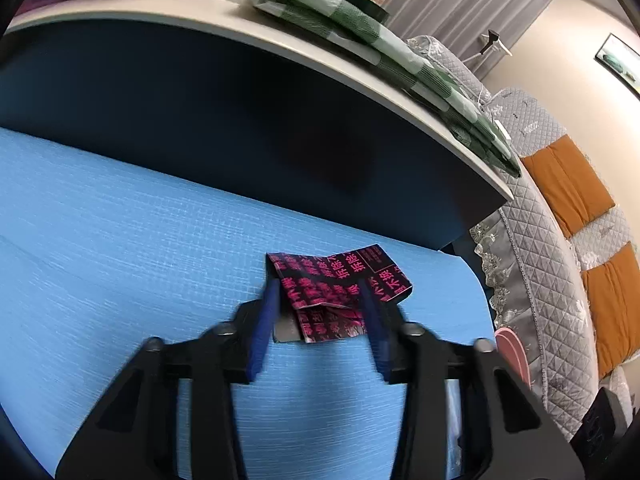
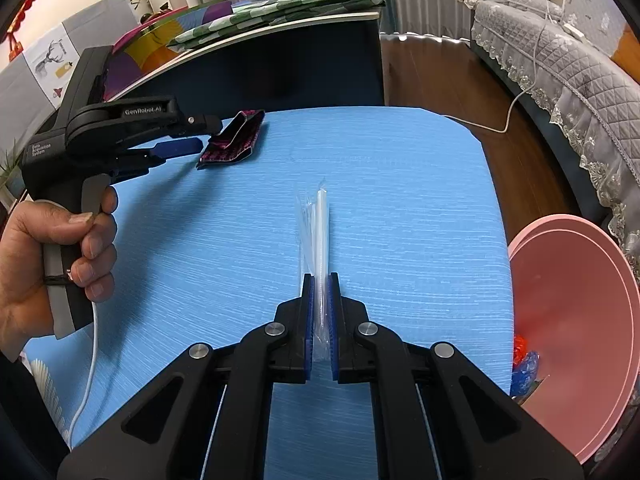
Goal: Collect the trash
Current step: 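Grasp the pink-and-black packet with the left gripper while the right gripper grasps the clear tubes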
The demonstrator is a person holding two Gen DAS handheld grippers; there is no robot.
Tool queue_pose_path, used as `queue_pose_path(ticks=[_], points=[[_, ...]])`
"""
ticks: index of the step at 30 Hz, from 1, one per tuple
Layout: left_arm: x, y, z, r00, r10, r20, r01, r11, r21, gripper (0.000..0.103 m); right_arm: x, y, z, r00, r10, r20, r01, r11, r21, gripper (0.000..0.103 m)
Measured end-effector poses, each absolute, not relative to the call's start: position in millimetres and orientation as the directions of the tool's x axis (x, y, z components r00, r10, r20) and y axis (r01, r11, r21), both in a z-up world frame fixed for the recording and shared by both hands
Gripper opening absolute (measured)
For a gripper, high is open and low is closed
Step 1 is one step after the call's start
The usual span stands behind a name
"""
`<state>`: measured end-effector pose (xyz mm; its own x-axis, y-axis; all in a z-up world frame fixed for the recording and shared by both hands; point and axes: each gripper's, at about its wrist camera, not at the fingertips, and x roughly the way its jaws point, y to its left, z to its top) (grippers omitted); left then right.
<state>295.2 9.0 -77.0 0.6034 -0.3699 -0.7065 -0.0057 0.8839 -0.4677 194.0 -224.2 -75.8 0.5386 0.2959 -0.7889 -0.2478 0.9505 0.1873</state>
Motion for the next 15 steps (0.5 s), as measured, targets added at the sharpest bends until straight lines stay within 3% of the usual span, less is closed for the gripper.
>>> queue_pose_path(ticks=[7, 15], points=[[289, -2, -60, 0.616, -0.346, -0.707, 0.031, 0.908, -0.418, 0.007, 191, -229, -64, 0.565, 0.293, -0.771, -0.240, 0.953, 0.186, 0.007], [258, -17, -34, 0.637, -0.294, -0.713, 0.113, 0.950, -0.290, 0.004, 177, -236, -48, 0.611, 0.280, -0.741, -0.222, 0.958, 0.179, 0.007]])
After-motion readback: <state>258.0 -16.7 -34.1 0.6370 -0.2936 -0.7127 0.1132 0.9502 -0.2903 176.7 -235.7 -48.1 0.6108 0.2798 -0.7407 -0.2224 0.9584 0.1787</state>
